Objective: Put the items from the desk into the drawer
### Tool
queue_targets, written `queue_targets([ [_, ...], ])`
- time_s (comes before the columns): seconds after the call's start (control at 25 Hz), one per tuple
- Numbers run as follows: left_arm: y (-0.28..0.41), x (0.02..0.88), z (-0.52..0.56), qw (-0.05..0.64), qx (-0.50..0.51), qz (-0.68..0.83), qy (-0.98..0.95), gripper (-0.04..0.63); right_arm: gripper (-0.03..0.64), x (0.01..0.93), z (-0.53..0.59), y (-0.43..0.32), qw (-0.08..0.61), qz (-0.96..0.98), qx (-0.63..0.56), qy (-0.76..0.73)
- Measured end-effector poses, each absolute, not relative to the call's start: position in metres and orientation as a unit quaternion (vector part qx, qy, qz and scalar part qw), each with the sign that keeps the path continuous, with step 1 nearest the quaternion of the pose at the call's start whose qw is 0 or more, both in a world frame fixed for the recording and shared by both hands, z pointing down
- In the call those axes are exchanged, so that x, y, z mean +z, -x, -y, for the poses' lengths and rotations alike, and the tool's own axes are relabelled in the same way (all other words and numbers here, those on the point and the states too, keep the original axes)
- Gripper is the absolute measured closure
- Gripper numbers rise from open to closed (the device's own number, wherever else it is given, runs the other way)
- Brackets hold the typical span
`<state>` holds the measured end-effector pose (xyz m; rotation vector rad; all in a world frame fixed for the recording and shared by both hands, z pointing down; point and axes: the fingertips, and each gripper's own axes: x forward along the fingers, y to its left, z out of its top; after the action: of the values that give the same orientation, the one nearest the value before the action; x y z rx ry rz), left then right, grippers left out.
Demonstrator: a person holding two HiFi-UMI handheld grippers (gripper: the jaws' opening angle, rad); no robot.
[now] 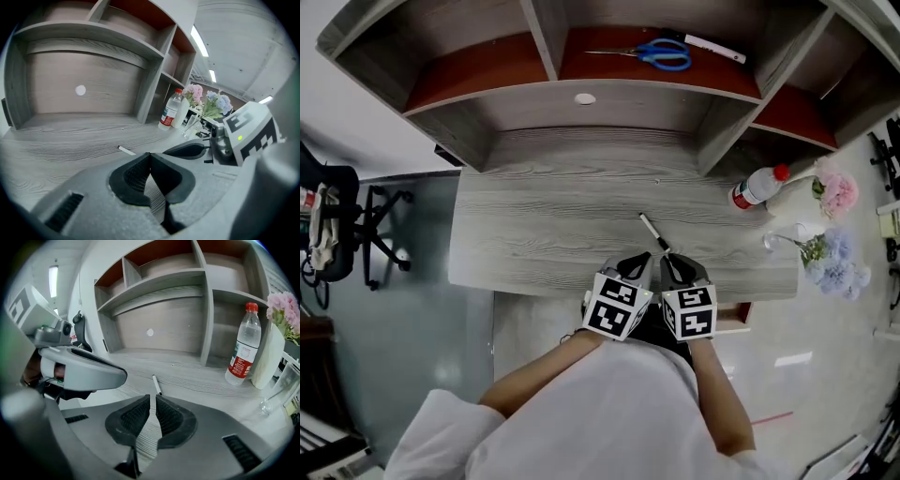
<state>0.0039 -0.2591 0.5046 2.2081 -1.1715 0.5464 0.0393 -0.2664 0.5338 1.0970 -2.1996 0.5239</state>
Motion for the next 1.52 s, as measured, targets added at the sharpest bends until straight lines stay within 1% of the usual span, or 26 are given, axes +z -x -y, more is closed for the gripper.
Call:
queue_targets([
  [0.6,0.0,0.516,0.279,0.306,0.213,0.468,-0.801,0.592,0.611,0.554,0.291,-0.04,0.329,0.841,0.195,-0.382],
  [0.64,0.0,0.517,0.279,0.307,0.214,0.469,-0.8,0.592,0.6,0.556,0.292,-0.04,0.331,0.841,0.196,-0.38],
  [0.72,0.001,0.517,0.281,0.308,0.214,0.473,-0.798,0.592,0.534,0.559,0.293,-0.04,0.334,0.841,0.201,-0.375],
  [0.76,0.002,0.518,0.282,0.308,0.212,0.475,-0.796,0.592,0.529,0.562,0.294,-0.04,0.336,0.841,0.203,-0.372],
  [1.16,0.01,0.519,0.283,0.315,0.205,0.491,-0.786,0.592,0.529,0.583,0.296,-0.035,0.377,0.833,0.2,-0.351],
  [1.2,0.012,0.519,0.283,0.315,0.204,0.492,-0.786,0.592,0.535,0.584,0.297,-0.036,0.381,0.83,0.199,-0.354],
  [1.24,0.013,0.518,0.283,0.315,0.204,0.492,-0.786,0.592,0.556,0.585,0.298,-0.038,0.383,0.828,0.198,-0.358],
  [1.32,0.015,0.518,0.284,0.315,0.203,0.492,-0.786,0.592,0.568,0.585,0.301,-0.039,0.383,0.827,0.194,-0.364],
  [1.52,0.015,0.516,0.283,0.31,0.201,0.485,-0.793,0.592,0.57,0.584,0.298,-0.04,0.384,0.826,0.189,-0.368],
])
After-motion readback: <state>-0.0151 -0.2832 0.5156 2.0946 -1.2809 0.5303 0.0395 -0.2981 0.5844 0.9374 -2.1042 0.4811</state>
